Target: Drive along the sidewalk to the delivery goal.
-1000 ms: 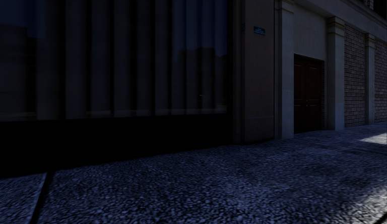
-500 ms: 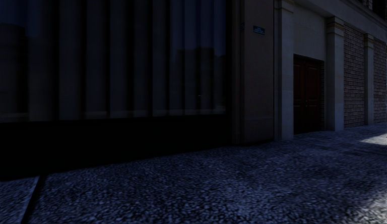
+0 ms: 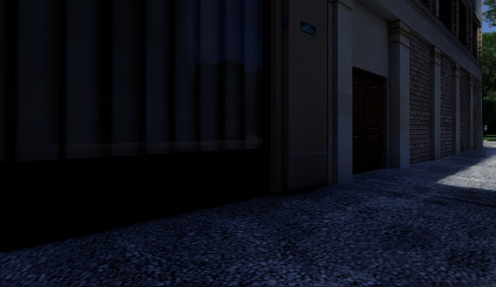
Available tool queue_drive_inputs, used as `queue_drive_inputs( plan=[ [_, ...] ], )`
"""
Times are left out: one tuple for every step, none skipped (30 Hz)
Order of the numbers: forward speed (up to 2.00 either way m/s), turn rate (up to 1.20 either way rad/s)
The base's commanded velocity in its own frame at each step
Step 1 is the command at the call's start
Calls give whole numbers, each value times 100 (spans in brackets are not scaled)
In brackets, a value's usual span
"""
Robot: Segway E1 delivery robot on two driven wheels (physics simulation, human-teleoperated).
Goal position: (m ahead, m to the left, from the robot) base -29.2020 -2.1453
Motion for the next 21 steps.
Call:
queue_drive_inputs(
  plan=[
    [131, -53],
    [131, -53],
    [131, -53],
    [131, -54],
    [131, -55],
    [131, -56],
    [131, -56],
    [131, -56],
    [131, -56],
    [131, -56],
    [131, -60],
    [131, -60],
    [131, -63],
    [131, -65],
    [131, -65],
    [131, -65],
    [131, -65],
    [131, -65],
    [131, -65],
    [131, -65],
    [131, -65]
  ],
)
